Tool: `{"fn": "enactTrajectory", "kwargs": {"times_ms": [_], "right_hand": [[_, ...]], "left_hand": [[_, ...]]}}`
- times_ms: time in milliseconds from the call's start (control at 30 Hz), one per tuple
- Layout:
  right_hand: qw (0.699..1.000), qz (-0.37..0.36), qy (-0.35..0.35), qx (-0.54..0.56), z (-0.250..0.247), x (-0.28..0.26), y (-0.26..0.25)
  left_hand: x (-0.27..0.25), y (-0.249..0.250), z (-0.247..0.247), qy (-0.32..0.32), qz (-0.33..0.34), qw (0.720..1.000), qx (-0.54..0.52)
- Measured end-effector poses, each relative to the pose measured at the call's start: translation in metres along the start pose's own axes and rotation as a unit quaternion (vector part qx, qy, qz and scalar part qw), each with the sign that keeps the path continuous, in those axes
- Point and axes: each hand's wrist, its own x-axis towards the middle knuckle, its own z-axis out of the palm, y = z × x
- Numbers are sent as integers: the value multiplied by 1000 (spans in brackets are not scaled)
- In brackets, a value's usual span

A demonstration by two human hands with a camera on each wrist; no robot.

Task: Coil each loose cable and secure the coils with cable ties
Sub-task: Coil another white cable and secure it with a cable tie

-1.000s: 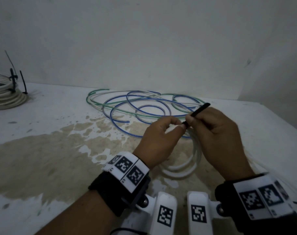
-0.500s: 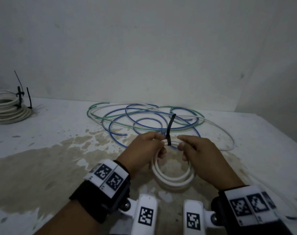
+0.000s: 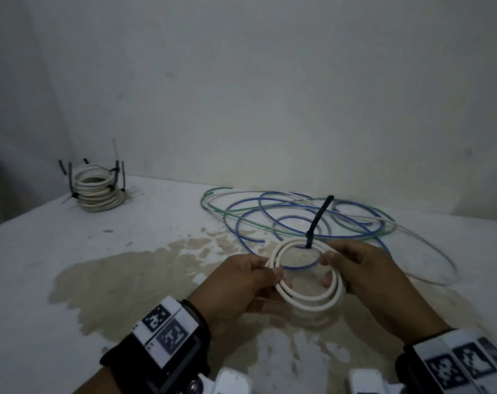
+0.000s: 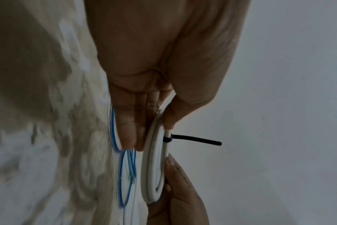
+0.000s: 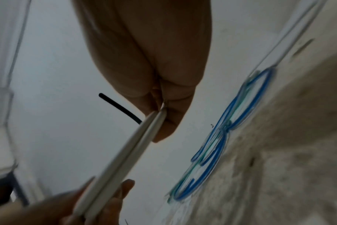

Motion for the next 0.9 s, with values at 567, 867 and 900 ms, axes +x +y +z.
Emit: {"fn": "enactTrajectory", "kwargs": {"times_ms": [567,867,900], "right_hand": [[981,51,-184,46,229,65,-77],[973,108,-174,106,266,84,-78],[970,114,-180,117,267,84,-77]], "left_hand": [[-74,20,-236,370,73,915,-140],[-44,36,-354,527,60,839,-120],[-39,34,-359,538,45,836,-97]]}}
